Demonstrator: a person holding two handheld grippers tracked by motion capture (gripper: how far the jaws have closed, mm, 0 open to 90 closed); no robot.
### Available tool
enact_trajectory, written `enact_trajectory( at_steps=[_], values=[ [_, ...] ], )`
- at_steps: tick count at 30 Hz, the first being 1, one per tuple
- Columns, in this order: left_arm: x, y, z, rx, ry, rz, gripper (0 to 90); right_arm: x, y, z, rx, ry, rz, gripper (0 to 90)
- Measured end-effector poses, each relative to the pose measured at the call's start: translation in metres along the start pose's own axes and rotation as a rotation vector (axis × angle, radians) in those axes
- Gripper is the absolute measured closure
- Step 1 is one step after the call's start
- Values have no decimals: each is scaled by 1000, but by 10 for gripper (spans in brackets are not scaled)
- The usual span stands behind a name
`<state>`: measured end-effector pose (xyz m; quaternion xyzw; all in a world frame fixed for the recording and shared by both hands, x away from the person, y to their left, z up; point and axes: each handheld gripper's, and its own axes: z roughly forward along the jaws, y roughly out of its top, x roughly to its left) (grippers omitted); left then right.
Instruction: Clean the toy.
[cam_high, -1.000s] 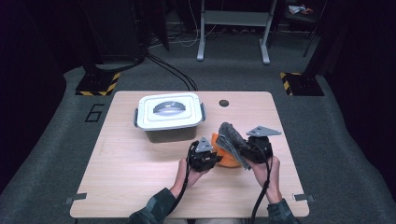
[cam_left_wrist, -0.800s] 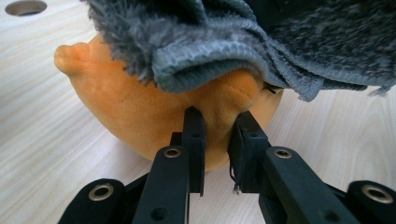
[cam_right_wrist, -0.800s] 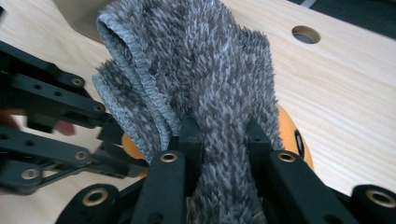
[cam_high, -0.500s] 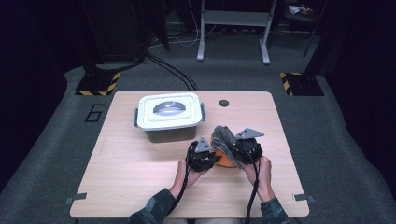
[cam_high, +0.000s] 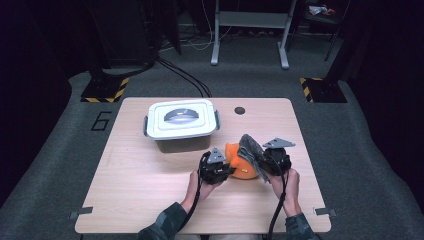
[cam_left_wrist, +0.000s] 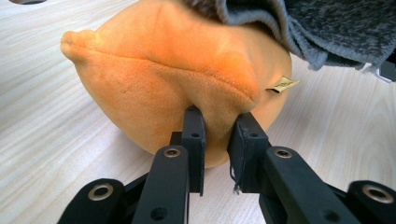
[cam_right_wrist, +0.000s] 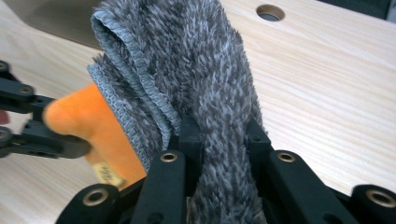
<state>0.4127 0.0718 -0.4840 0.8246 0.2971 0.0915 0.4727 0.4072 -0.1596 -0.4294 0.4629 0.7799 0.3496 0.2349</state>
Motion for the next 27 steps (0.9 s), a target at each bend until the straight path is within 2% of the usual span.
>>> enact_trajectory(
  at_steps=[8,16,19,27],
  values=[
    [1,-2,0,4,3,-3,772,-16,-9,5,18,-33,58,752],
    [3,-4,0,6,-4,-7,770,-32,-23,17,70,-50,122,751],
    [3,-4,1,8,-6,-7,770,-34,-27,25,102,-78,126,750],
    [3,-6,0,10,-6,-10,769,-39,-43,51,189,-57,140,748]
  ],
)
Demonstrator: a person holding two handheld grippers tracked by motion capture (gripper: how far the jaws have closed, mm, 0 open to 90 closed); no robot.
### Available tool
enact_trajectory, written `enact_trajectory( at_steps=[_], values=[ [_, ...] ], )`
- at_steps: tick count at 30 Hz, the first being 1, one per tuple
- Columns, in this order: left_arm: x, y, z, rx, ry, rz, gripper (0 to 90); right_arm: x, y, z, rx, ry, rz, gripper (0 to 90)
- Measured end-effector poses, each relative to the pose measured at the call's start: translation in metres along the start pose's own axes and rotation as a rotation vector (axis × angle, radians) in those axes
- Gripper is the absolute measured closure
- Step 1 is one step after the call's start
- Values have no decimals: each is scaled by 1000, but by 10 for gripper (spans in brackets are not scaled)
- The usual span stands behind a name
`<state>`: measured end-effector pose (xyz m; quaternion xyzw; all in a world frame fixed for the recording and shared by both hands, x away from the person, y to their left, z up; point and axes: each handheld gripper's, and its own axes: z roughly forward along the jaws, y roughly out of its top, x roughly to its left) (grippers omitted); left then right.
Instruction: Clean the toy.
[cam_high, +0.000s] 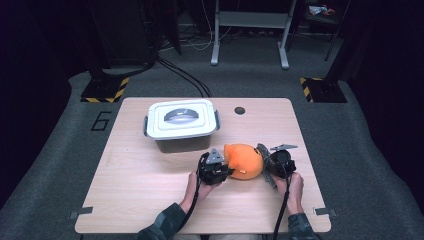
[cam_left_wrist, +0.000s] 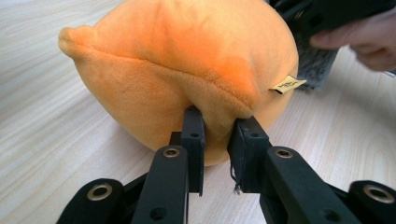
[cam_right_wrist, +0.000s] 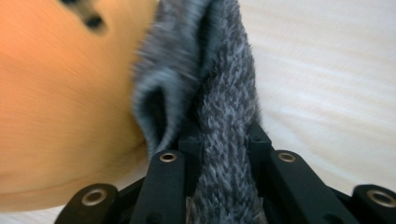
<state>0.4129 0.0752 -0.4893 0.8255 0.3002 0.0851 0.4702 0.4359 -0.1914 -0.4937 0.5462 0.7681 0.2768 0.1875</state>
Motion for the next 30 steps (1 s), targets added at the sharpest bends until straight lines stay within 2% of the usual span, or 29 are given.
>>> enact_trajectory(
  at_steps=[3,6,11,15,18,21,26,30],
  values=[
    [0,0,0,1,2,6,768,-2,-3,4,7,18,19,748],
    [0,0,-1,-4,-7,16,767,-3,-2,-1,2,1,18,750],
    [2,-1,-2,-4,-12,11,767,-8,-1,-22,-40,-41,29,755],
    [1,0,-1,-3,-7,17,765,-13,3,-41,-92,-39,46,754],
    [1,0,-1,-4,-10,19,765,-11,7,-56,-137,-34,23,754],
    [0,1,-1,-6,-7,23,764,-4,13,-69,-172,-11,-1,753],
    [-1,2,-1,-4,-4,29,763,17,25,-82,-224,47,-54,753],
    [-2,3,-1,-7,-3,34,763,40,36,-85,-218,98,-111,751]
  ],
)
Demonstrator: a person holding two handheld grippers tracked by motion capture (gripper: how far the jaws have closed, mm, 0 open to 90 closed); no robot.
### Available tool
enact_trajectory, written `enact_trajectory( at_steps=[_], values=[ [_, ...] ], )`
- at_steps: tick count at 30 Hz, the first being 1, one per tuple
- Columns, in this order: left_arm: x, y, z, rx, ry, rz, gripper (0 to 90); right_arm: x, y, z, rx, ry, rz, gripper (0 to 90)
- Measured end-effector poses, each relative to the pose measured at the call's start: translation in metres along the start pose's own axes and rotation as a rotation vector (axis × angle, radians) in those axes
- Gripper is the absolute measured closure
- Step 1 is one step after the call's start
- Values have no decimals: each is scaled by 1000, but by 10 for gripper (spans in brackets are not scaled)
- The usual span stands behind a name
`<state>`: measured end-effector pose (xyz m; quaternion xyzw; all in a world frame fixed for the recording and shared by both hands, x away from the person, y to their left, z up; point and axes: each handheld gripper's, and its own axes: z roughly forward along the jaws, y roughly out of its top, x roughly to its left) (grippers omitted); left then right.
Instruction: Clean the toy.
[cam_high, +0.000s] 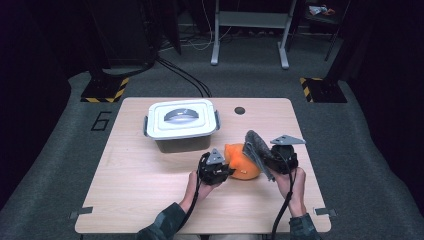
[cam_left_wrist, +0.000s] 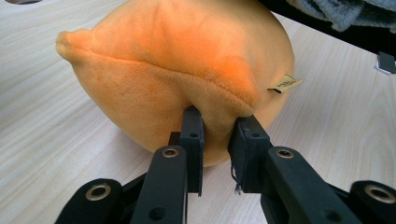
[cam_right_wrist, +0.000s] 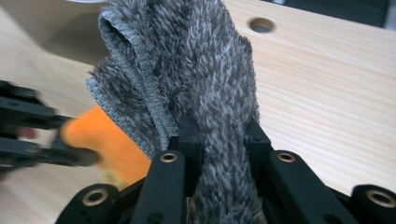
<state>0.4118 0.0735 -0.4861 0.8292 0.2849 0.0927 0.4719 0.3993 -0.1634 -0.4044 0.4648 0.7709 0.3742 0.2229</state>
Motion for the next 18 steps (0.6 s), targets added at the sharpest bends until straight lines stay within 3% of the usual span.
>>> enact_trajectory(
  at_steps=[5,10,18],
  values=[
    [-1,0,0,-1,-8,9,761,23,11,11,19,51,-68,752],
    [1,0,1,4,-10,2,761,38,11,30,65,58,-91,750],
    [1,1,1,8,-11,7,760,32,10,33,62,39,-89,751]
  ],
)
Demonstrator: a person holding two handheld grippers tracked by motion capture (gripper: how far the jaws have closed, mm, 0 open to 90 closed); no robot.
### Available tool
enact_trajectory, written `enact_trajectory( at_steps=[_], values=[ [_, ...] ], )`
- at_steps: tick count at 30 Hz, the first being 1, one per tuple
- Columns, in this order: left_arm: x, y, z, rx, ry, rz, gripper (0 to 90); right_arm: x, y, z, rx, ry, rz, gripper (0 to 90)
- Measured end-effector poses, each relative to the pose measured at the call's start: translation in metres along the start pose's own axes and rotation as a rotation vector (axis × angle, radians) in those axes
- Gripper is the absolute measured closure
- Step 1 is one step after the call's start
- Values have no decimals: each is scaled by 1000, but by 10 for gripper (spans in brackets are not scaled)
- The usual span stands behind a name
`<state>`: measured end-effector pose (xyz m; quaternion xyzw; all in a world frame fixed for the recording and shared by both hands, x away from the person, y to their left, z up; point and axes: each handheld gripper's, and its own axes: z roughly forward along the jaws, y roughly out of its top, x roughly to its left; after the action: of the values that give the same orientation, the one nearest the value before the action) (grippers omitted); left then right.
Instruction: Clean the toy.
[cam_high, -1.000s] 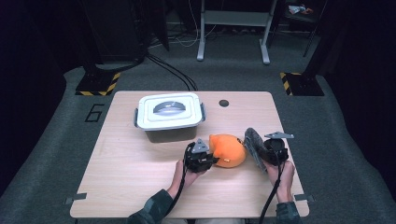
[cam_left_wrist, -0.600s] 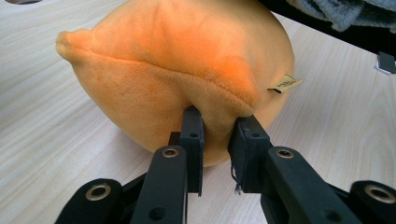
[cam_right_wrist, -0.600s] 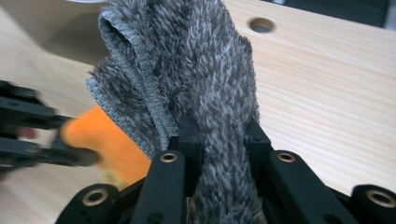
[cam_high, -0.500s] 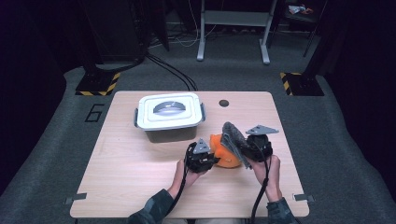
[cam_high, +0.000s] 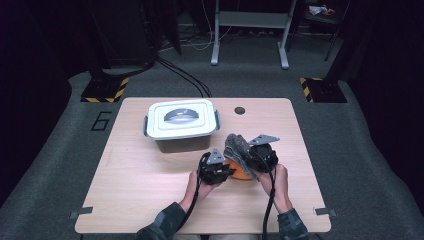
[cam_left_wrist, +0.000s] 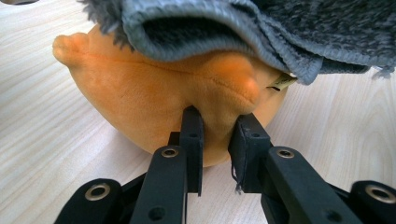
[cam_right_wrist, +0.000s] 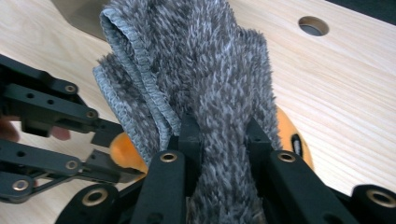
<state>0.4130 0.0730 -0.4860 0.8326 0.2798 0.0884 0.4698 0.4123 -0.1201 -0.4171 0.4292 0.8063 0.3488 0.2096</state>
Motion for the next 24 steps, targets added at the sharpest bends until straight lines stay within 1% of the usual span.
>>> enact_trajectory(
  at_steps=[1,2,4,6,8,9,11,12,13,14,15,17,19,21,23,24],
  values=[
    [0,0,0,-1,1,1,760,-1,-1,0,1,-1,9,750],
    [-1,0,0,-3,0,0,760,-4,-2,-1,-2,-1,6,750],
    [-1,1,1,-4,-1,1,760,-6,-3,-2,-1,-5,17,750],
    [-1,2,1,-2,0,1,760,-10,-6,-4,-4,-20,33,750],
    [-2,2,1,-1,0,0,760,-15,-9,-5,-3,-26,23,749],
    [-2,2,1,-2,0,1,761,-17,-10,-6,-3,-32,46,749],
    [-2,1,1,-5,-1,-1,761,-22,-14,-7,-4,-39,54,749],
    [-2,1,1,-4,-2,-1,760,-25,-15,-7,-3,-45,67,749],
    [-2,1,1,-3,0,-1,761,-28,-17,-8,-1,-47,61,749],
    [-2,1,1,-5,-3,-2,761,-30,-18,-8,0,-56,84,749],
    [-2,1,1,-5,-3,-2,761,-35,-21,-8,-5,-60,88,749],
    [-2,1,1,-6,-3,-3,761,-38,-24,-8,2,-66,109,749],
    [-1,1,1,-6,-4,-6,761,-43,-27,-8,10,-83,117,748],
    [-1,0,1,-4,-4,-7,761,-49,-32,-6,14,-93,138,748],
    [-1,-1,1,-4,-6,-7,761,-52,-36,-5,25,-103,163,748],
    [-1,-1,1,-5,-5,-5,761,-56,-40,-4,32,-95,164,748]
  ],
)
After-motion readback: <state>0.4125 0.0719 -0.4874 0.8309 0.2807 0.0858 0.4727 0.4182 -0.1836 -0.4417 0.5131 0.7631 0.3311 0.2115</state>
